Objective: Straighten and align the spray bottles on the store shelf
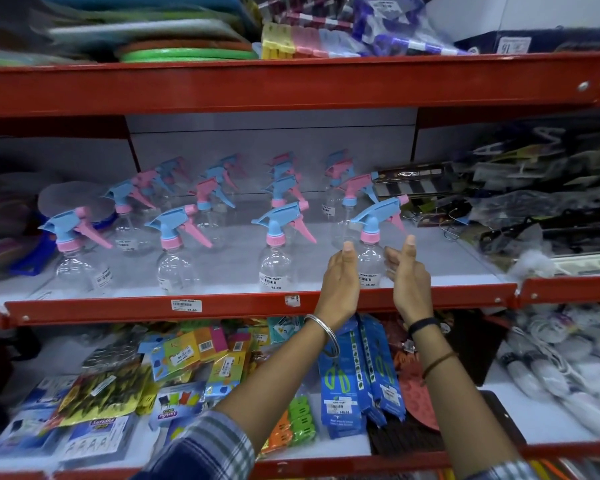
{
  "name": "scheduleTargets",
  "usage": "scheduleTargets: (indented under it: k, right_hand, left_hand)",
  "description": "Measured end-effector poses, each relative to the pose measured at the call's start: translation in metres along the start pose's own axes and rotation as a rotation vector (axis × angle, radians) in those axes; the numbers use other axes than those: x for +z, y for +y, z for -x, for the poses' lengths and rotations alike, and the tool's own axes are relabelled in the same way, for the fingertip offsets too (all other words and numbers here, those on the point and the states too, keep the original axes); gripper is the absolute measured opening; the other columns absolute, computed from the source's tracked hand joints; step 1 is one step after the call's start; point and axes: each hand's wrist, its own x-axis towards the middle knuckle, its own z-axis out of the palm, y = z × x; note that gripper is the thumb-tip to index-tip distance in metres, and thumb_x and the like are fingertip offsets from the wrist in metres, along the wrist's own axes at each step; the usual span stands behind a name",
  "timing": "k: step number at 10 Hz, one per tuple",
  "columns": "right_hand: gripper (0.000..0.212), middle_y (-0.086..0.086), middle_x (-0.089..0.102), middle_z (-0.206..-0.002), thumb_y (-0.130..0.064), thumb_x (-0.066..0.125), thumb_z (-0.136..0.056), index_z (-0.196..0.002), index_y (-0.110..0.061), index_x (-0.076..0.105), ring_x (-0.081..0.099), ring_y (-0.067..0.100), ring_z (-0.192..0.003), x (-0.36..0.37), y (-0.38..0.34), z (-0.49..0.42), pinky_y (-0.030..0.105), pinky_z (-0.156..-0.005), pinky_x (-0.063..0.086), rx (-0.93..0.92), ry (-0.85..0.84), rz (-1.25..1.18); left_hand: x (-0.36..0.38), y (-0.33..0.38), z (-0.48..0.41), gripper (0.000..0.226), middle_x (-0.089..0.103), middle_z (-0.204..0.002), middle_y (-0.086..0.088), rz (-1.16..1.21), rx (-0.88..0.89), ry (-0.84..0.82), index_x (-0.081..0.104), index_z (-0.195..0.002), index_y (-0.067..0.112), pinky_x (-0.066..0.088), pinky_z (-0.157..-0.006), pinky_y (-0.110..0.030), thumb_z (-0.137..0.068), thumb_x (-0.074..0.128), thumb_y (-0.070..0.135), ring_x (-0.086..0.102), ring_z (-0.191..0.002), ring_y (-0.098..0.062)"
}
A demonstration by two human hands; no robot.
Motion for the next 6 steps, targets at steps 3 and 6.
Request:
scheduleTargets:
  k: [3, 6]
  right_hand:
    - [0.1, 0.012, 0.064, -0.124, -0.084, 0.009, -0.07, -0.118, -0.014, 0.062, 0.059, 0.027, -0.113, 0.001, 0.002, 0.008, 0.048, -0.101, 0.045, 0.013, 0.044, -0.004]
    - [0.052, 0.008, 0.054, -0.109, -0.054, 0.025, -0.092, -0.1, -0.014, 0.057, 0.046, 0.011, -0.095, 0.001, -0.003, 0.024, 0.017, -0.089, 0.039, -0.151, 0.2, -0.02]
  left_hand:
    - [0.0, -0.002, -0.001, 0.062, 0.037, -0.148, -0.004, -0.001, -0.016, -0.018, 0.036, -0.138, 0.015, 0.019, -0.1, -0.02, -0.094, 0.012, 0.051, 0.033, -0.132, -0.011]
    - [-0.012, -0.017, 0.019, 0.056, 0.042, -0.144, 0.005, 0.074, 0.14, 0.111, 0.04, -0.136, 0.024, 0.027, -0.116, -0.034, -0.092, 0.022, 0.055, 0.038, -0.132, -0.007]
